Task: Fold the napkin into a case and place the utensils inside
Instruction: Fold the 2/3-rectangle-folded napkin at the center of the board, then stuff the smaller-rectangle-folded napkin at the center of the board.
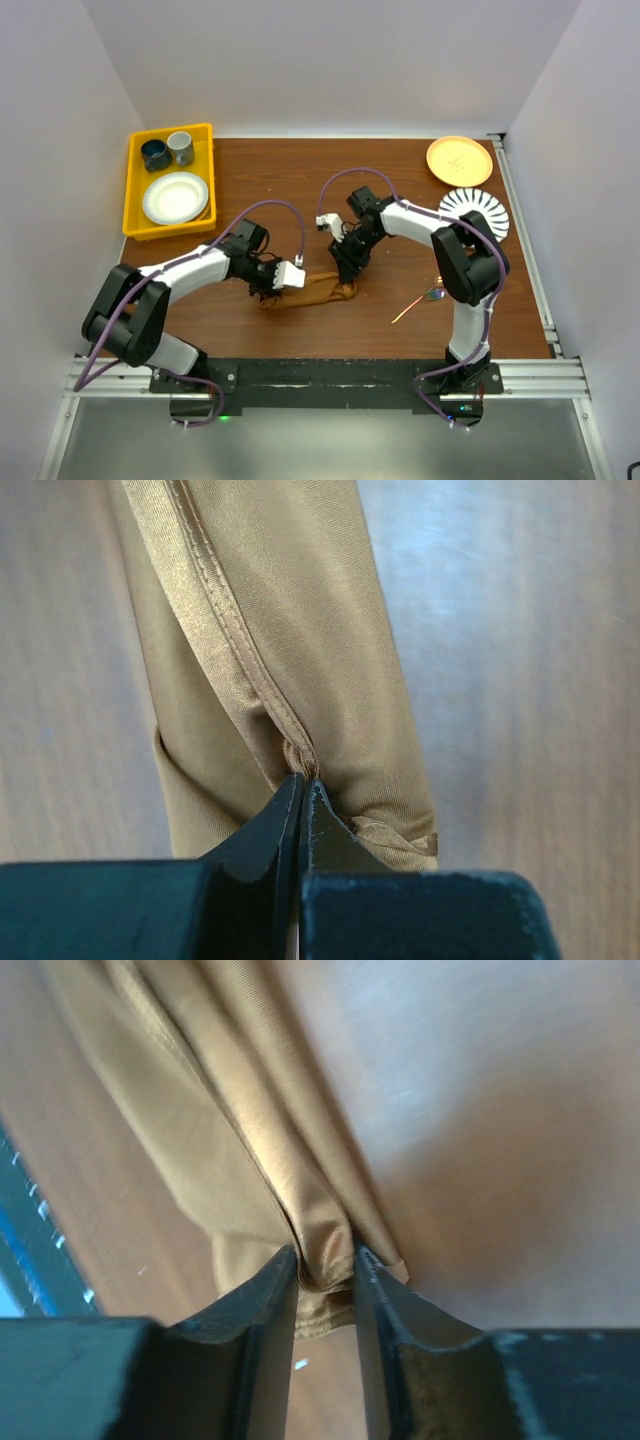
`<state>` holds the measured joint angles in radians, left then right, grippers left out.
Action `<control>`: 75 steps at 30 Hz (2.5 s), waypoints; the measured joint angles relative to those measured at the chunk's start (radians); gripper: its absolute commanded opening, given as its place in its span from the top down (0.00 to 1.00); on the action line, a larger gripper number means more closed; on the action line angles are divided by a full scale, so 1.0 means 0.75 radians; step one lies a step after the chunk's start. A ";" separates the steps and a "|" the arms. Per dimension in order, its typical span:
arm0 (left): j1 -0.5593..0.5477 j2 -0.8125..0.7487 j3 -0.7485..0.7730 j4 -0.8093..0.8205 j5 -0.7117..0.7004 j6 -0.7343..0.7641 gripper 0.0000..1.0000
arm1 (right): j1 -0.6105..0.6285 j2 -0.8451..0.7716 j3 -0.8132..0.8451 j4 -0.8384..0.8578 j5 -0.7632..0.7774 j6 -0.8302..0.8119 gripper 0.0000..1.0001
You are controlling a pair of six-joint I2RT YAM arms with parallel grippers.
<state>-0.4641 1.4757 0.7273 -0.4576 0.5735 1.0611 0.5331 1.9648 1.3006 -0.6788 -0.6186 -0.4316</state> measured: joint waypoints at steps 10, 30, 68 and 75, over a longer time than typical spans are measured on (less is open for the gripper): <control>-0.001 -0.040 -0.008 -0.165 0.053 0.111 1.00 | 0.011 -0.106 0.060 -0.182 -0.054 -0.037 0.30; -0.001 -0.197 -0.039 -0.213 0.101 0.154 0.99 | 0.263 0.082 0.252 0.185 -0.274 0.293 0.29; -0.001 -0.205 -0.039 -0.212 0.109 0.171 0.99 | 0.346 0.192 0.191 0.308 -0.367 0.362 0.44; -0.001 -0.212 -0.039 -0.212 0.109 0.171 0.98 | 0.356 0.192 0.152 0.296 -0.366 0.332 0.67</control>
<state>-0.4648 1.3170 0.6979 -0.6167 0.6552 1.1896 0.7998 2.1086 1.4147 -0.4568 -0.8932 -0.1825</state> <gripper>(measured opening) 0.018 0.483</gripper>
